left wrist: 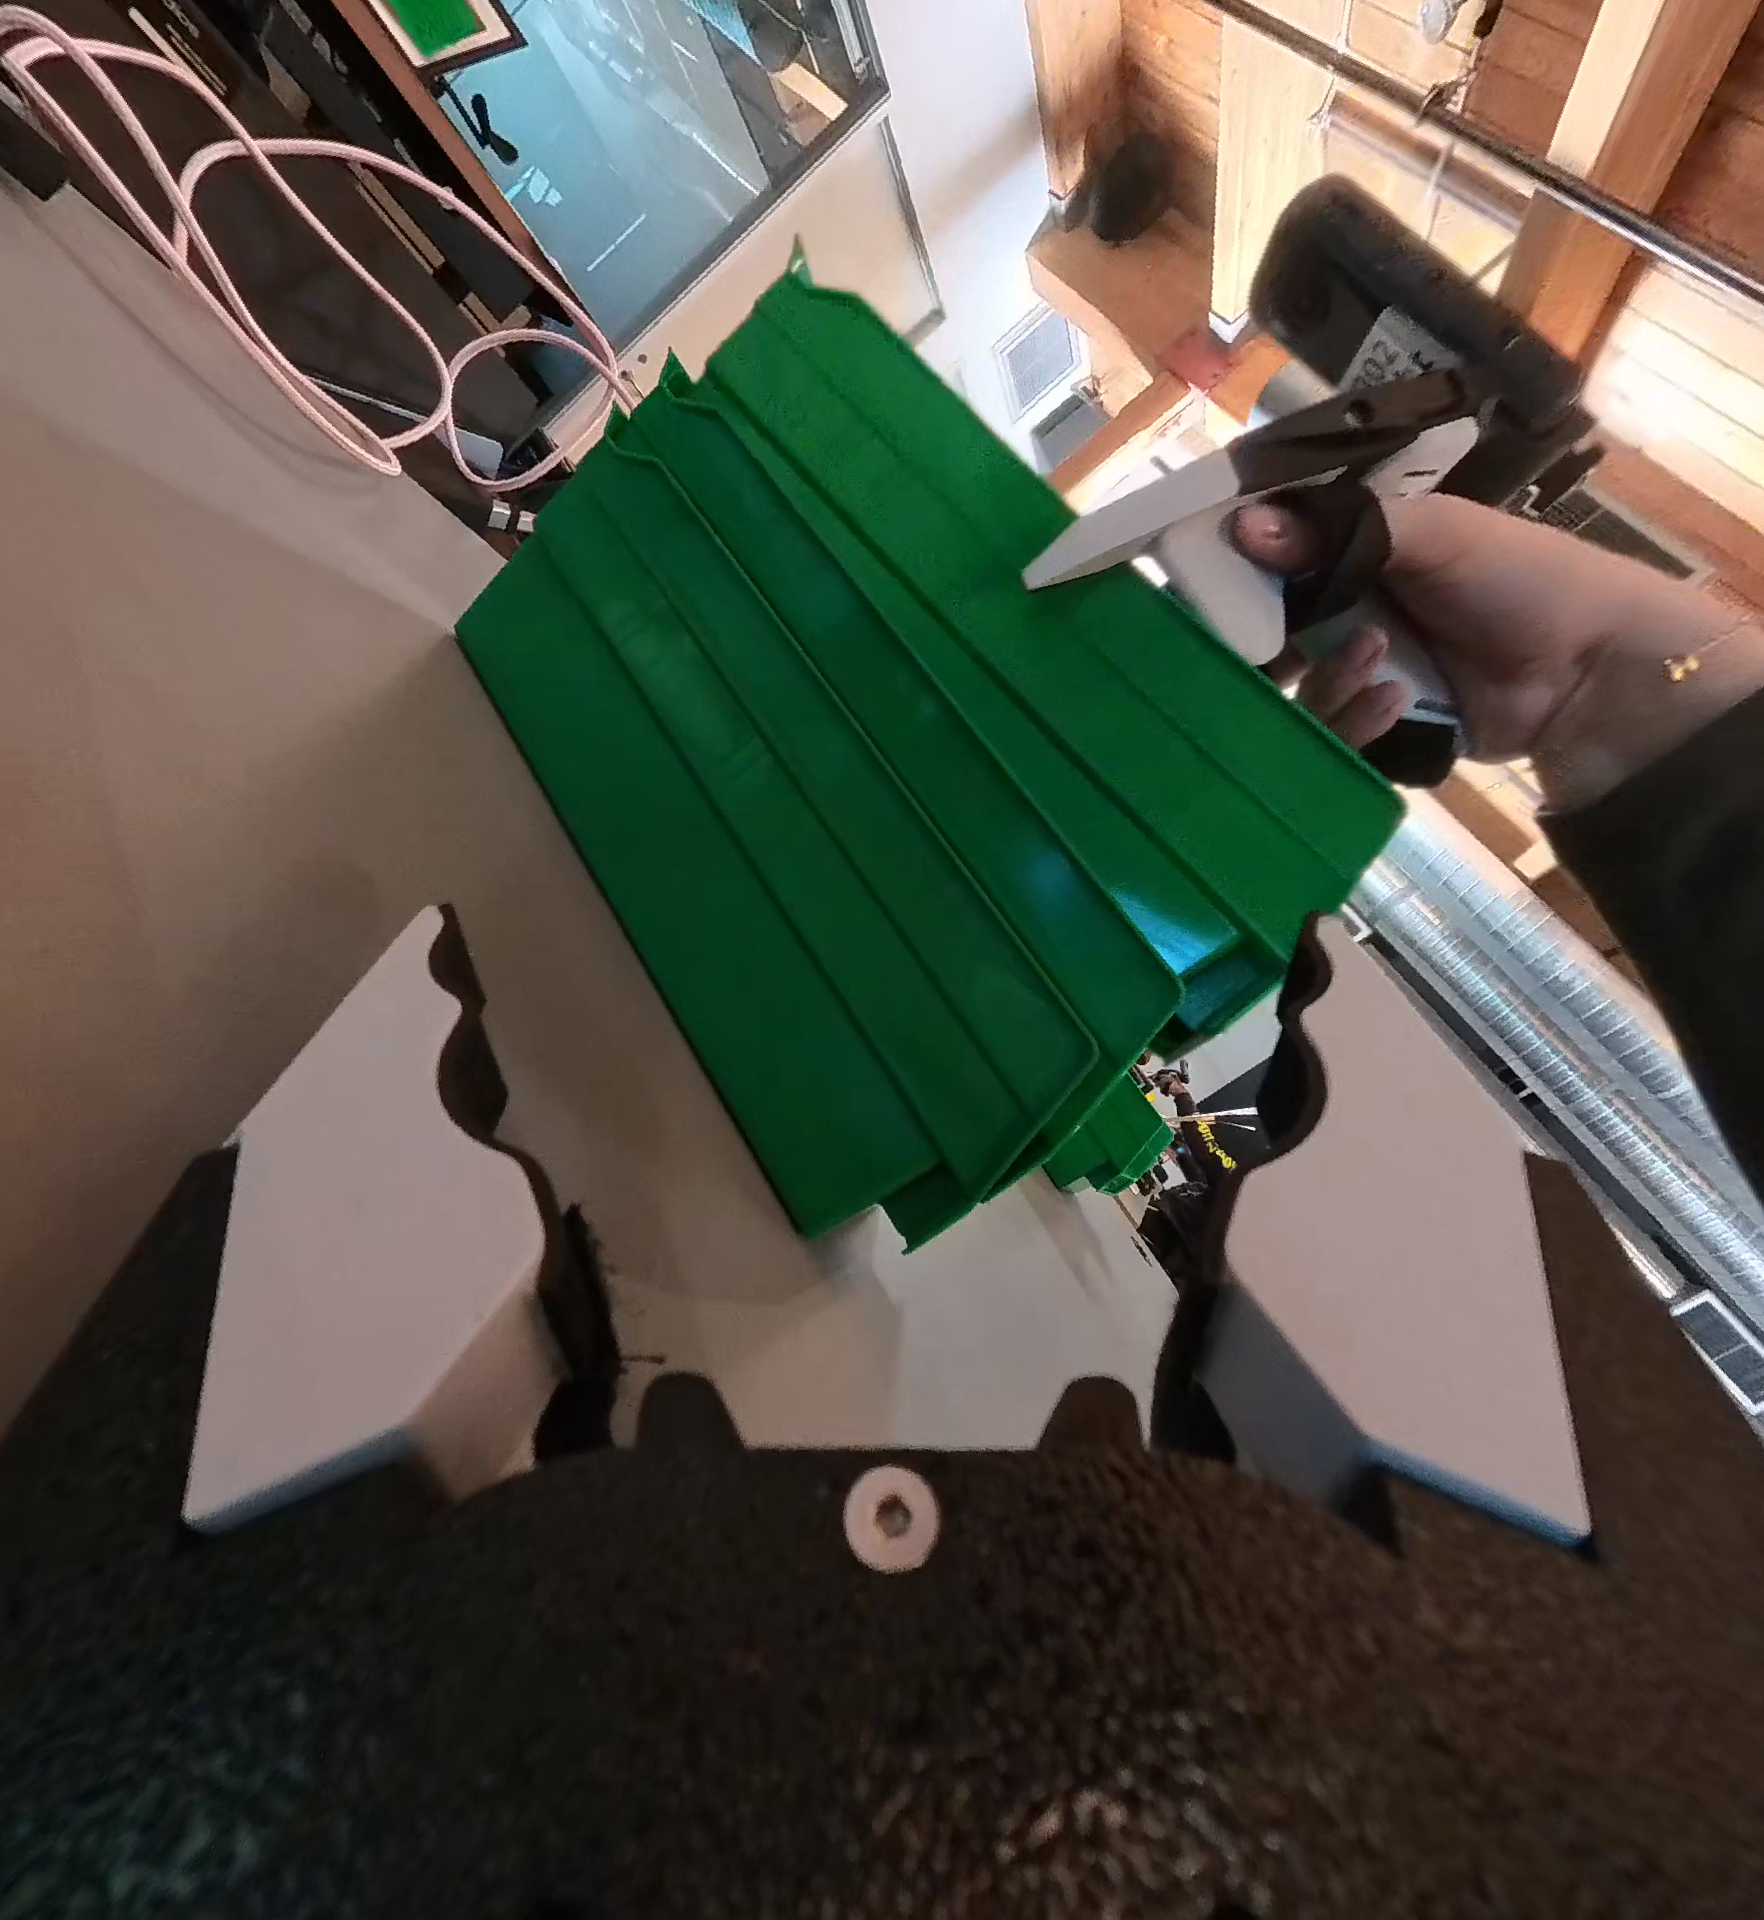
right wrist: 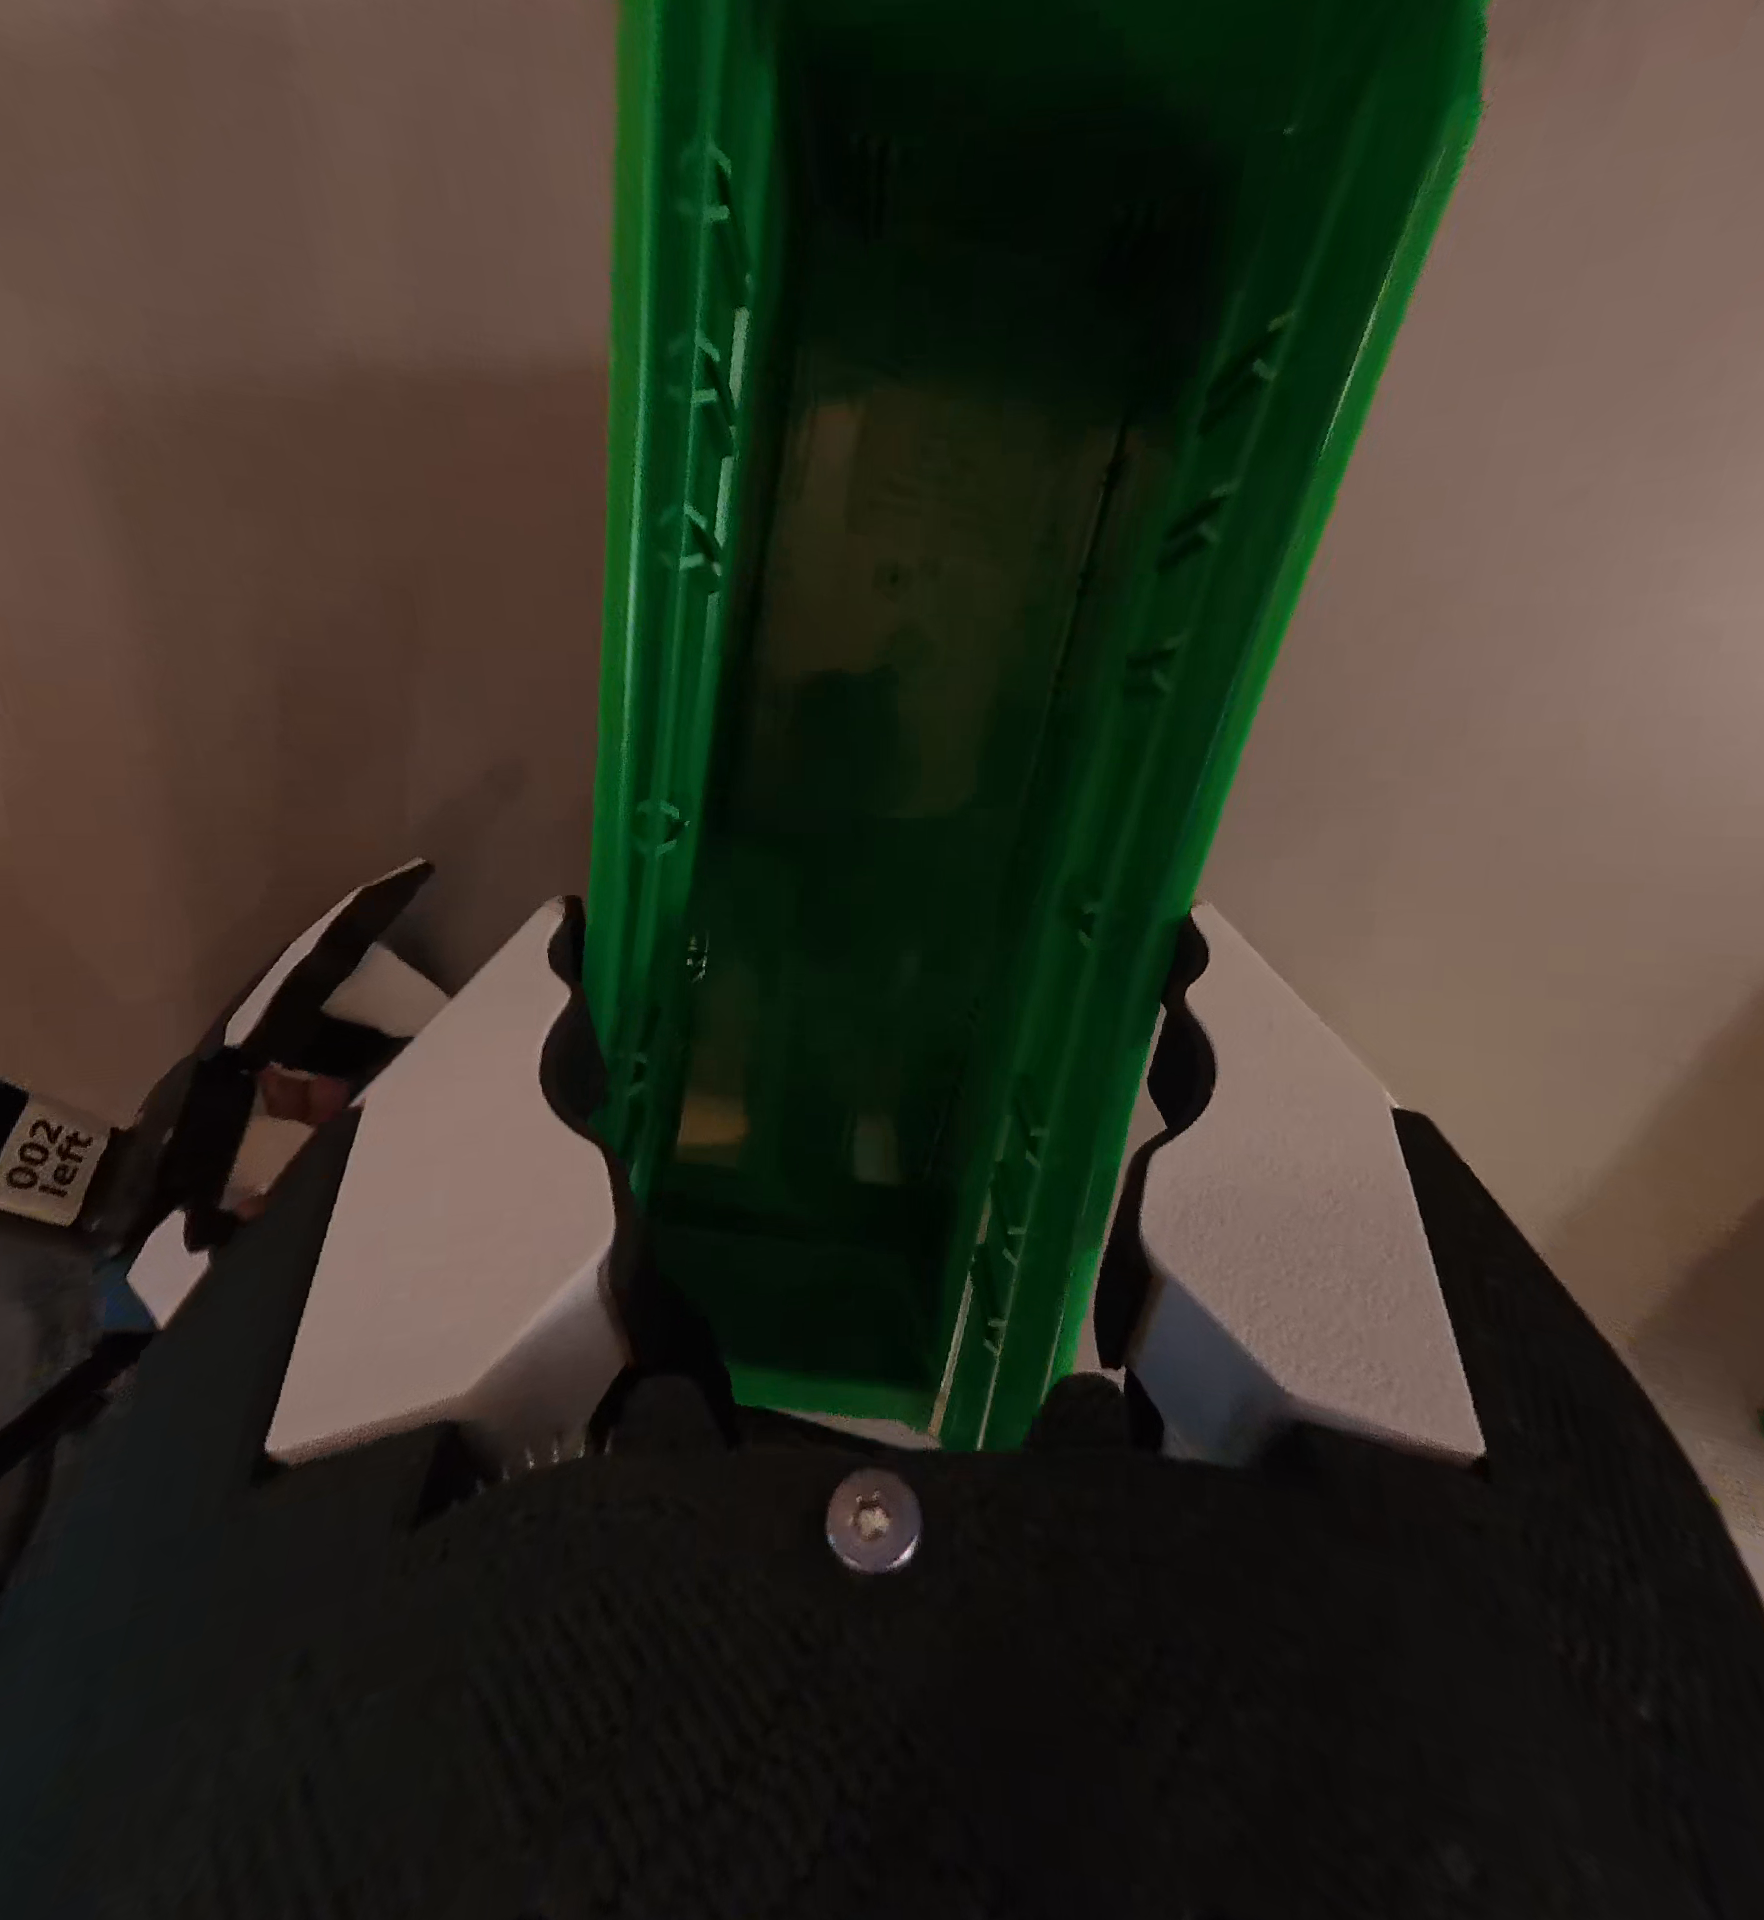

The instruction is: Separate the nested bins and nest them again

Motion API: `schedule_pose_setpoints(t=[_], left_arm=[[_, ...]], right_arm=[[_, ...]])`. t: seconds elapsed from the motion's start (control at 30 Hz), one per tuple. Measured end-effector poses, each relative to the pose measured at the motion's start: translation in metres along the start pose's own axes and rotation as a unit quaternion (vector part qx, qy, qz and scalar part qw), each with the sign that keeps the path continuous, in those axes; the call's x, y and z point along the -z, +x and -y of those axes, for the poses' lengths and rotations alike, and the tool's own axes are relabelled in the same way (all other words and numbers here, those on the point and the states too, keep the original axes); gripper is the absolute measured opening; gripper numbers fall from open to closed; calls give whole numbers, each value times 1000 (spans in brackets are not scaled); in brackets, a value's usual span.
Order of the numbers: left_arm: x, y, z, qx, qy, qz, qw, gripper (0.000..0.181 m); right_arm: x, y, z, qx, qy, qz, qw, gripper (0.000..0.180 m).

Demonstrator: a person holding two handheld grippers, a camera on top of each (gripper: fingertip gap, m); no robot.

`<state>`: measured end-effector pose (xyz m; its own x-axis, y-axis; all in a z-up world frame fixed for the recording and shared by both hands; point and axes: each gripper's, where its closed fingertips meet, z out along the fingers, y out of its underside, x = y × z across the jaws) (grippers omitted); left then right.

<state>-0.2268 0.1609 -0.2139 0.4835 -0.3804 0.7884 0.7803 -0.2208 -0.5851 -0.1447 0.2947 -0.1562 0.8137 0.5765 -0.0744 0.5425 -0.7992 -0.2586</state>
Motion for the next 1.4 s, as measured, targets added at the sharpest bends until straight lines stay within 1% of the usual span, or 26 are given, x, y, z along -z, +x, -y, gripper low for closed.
schedule_pose_setpoints(t=[0.2,0.33,0.4,0.43,0.47,0.53,0.63,0.67,0.73,0.77,0.8,0.87,0.9,0.93,0.97,1.0,1.03,1.07,1.1,1.17,1.2,1.23,1.27,1.33,1.4], left_arm=[[0,0,0,-1,-1,0,1000,147],[0,0,0,-1,-1,-1,1000,147],[0,1,-1,-1,-2,-1,1000,147],[0,1,-1,-1,-2,-2,1000,147],[0,2,-1,-1,-1,-4,1000,147],[0,2,0,0,1,-6,1000,147],[0,1,0,3,-1,-4,1000,147],[0,1,-1,1,-1,-3,1000,147],[0,1,0,-1,2,-3,1000,147],[0,1,0,0,3,-4,1000,147],[1,1,1,2,4,-4,1000,147],[1,1,1,3,4,-4,1000,147],[0,1,1,3,3,-4,1000,147],[0,1,0,2,2,-3,1000,147],[0,1,0,2,2,-3,1000,147],[0,1,0,3,1,-4,1000,147],[0,1,0,4,2,-4,1000,147],[0,1,1,4,3,-5,1000,147],[0,1,1,5,3,-5,1000,147],[0,1,0,5,2,-5,1000,147],[0,1,0,4,2,-4,1000,147],[0,1,0,3,2,-4,1000,147],[0,1,0,3,2,-4,1000,147],[0,1,0,2,2,-4,1000,147],[0,1,0,2,2,-4,1000,147]], right_arm=[[-19,-2,-4,4,9,-30,1000,113],[-24,-6,0,13,27,-43,999,125],[-25,-8,1,27,32,-38,998,130],[-24,-10,2,37,36,-29,998,136],[-22,-12,4,50,46,-18,998,140],[-15,-13,6,83,64,-3,994,135],[-7,-16,-7,145,63,24,987,137],[-3,-18,-12,178,64,32,981,138],[3,-22,-21,262,82,48,960,140],[8,-25,-24,300,99,60,947,133],[16,-32,-28,339,124,82,929,115],[34,-37,-31,386,174,89,901,112],[41,-43,-39,414,182,101,886,107],[45,-49,-55,453,171,123,866,99],[45,-51,-75,494,138,138,848,94],[41,-48,-99,530,86,143,831,92],[35,-40,-119,561,35,134,816,91],[27,-28,-130,588,-2,102,802,88],[17,-17,-135,613,-24,57,788,80],[0,1,-133,660,-46,-39,749,59],[-4,5,-132,681,-51,-73,727,49],[-4,1,-136,694,-56,-75,713,38],[-4,-5,-141,699,-59,-64,710,26],[-2,-19,-145,703,-45,-42,709,15],[-3,-27,-145,701,-25,-27,712,15]])
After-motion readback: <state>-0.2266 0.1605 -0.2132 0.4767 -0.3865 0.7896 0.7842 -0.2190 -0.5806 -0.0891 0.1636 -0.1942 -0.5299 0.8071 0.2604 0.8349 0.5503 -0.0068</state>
